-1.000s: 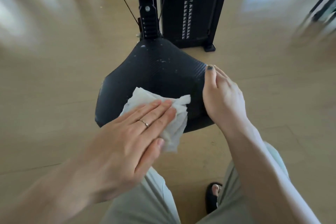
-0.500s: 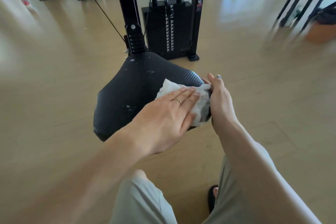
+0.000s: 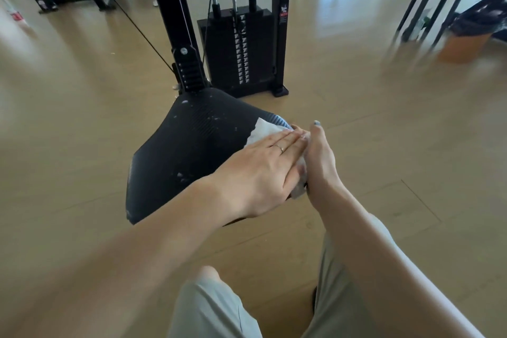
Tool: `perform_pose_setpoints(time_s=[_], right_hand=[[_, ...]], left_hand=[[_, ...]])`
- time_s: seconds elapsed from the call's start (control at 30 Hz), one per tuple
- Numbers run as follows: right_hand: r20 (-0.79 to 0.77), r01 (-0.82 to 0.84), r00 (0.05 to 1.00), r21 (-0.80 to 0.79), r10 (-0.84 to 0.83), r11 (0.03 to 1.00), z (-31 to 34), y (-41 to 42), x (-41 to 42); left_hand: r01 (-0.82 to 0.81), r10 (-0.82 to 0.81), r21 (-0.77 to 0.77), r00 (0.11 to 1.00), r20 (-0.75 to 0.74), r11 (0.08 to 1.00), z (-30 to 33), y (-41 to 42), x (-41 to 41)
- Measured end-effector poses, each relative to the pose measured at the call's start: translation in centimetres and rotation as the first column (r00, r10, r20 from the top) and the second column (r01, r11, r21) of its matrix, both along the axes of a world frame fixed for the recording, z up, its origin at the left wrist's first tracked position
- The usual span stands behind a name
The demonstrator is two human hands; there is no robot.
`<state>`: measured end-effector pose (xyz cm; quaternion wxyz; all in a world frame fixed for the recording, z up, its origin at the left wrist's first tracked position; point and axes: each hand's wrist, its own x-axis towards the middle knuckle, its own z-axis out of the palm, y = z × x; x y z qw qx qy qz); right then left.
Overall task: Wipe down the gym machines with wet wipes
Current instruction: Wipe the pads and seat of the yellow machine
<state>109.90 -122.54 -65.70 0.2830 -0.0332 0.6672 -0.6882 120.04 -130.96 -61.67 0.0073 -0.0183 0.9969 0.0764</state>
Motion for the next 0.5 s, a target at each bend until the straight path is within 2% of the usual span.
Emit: perform_pose_setpoints(time_s=[0.13,0.27,0.43,0.5], right_hand=[[-0.102,0.026,0.995,0.056,-0.020,0.998,0.0,-0.2,0.4],[-0.218,0.102,0.973,0.082,-0.082,0.991,0.4,-0.2,0.9],[-0.372,0.233,0.903,0.009,-0.214,0.972,0.7,-0.2,2.4],[-0.377,0.215,0.906,0.022,-0.191,0.976,0.7,-0.1,2.3]], left_hand=[[0.008,-0.009,-0.013,0.998,-0.068,1.000,0.0,-2.2,8.0],[-0.119,0.121,0.050,0.992,-0.038,0.992,0.8,-4.5,13.3],[-0.163,0.163,0.021,0.987,-0.002,0.986,0.6,-1.6,5.0],[-0.161,0.161,0.031,0.987,0.021,0.986,0.7,-0.9,2.6]])
